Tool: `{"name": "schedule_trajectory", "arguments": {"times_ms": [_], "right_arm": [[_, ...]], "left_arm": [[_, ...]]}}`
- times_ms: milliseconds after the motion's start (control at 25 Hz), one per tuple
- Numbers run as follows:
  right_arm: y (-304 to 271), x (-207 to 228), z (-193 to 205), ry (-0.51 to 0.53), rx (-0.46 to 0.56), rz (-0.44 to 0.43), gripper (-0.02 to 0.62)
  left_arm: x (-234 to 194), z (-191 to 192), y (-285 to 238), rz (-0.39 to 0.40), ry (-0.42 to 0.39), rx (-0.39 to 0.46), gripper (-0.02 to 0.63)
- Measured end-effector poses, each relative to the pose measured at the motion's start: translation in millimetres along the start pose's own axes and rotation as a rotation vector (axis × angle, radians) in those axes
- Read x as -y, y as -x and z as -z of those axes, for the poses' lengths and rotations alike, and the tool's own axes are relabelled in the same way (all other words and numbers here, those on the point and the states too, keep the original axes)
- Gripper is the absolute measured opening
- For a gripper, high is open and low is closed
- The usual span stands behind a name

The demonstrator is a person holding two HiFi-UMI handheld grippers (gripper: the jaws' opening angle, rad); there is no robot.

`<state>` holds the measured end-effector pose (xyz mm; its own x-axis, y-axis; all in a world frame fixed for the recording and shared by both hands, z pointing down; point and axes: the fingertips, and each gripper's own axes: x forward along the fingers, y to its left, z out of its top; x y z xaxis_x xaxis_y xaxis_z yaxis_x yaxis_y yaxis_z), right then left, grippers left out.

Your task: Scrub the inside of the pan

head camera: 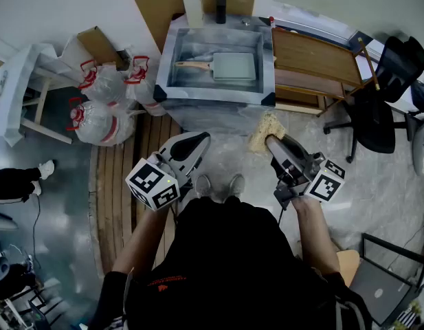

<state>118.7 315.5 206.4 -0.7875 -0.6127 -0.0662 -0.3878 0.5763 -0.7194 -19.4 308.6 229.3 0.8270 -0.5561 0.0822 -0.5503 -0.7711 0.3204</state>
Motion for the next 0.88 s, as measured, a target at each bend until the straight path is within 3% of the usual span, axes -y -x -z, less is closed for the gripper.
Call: {"name": "schedule_trajectory", "arguments": {"times_ms": [880], "right_arm": [[27,13,-8,0.035,-0.021,-0.019,0.086]], "left_arm": [[23,9,-24,-0.036,0.007,0.0,0.02]]}}
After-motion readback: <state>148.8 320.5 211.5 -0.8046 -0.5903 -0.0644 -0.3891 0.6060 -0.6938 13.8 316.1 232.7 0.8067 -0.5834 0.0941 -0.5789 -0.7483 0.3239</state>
